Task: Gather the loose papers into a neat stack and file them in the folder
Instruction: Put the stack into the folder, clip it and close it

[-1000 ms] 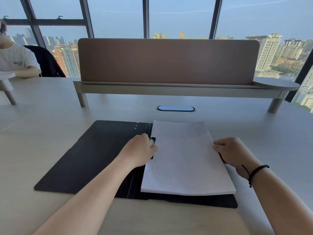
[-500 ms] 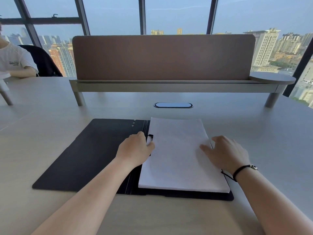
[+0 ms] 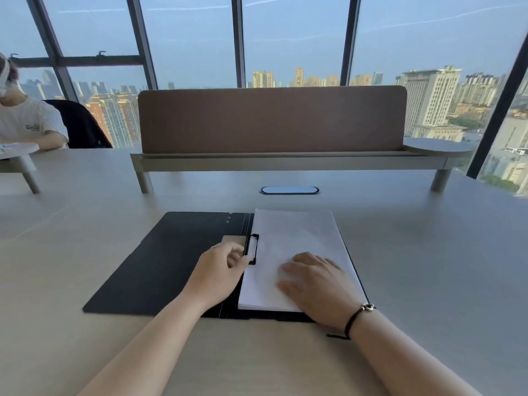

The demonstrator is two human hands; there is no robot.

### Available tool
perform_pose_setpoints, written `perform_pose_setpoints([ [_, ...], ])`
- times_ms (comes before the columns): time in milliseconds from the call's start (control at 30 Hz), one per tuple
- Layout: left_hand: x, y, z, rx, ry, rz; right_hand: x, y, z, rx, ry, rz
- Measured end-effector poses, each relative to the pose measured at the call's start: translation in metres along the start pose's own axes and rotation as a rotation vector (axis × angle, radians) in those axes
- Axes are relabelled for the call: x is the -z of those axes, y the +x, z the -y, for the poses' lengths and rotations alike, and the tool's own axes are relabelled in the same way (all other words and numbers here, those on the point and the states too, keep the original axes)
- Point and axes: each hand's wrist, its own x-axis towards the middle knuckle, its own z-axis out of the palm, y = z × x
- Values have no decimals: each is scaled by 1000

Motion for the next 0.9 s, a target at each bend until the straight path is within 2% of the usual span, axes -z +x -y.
perform_pose_setpoints([
  [67,18,-5,16,106,48,-70,-4,-4,2,-28,-39,-30],
  [133,38,-5,37,325,260,-135,-8,-7,4,-64,-141,-111],
  [200,56,-6,53,538,427,-81,-13,-11,10,-62,-194,-167],
  [367,76,-11,69,780,427,-49,-17,-16,16,-89,-77,-188],
  [567,84,-10,66,776,486,-104,-19,-19,18,-92,-65,-161],
  [800,99,-4,71,735,281,-233,-20,-16,17,-77,-59,-102],
  [900,109,0,55,680,342,-232,-19,-17,18,-73,-66,-119],
])
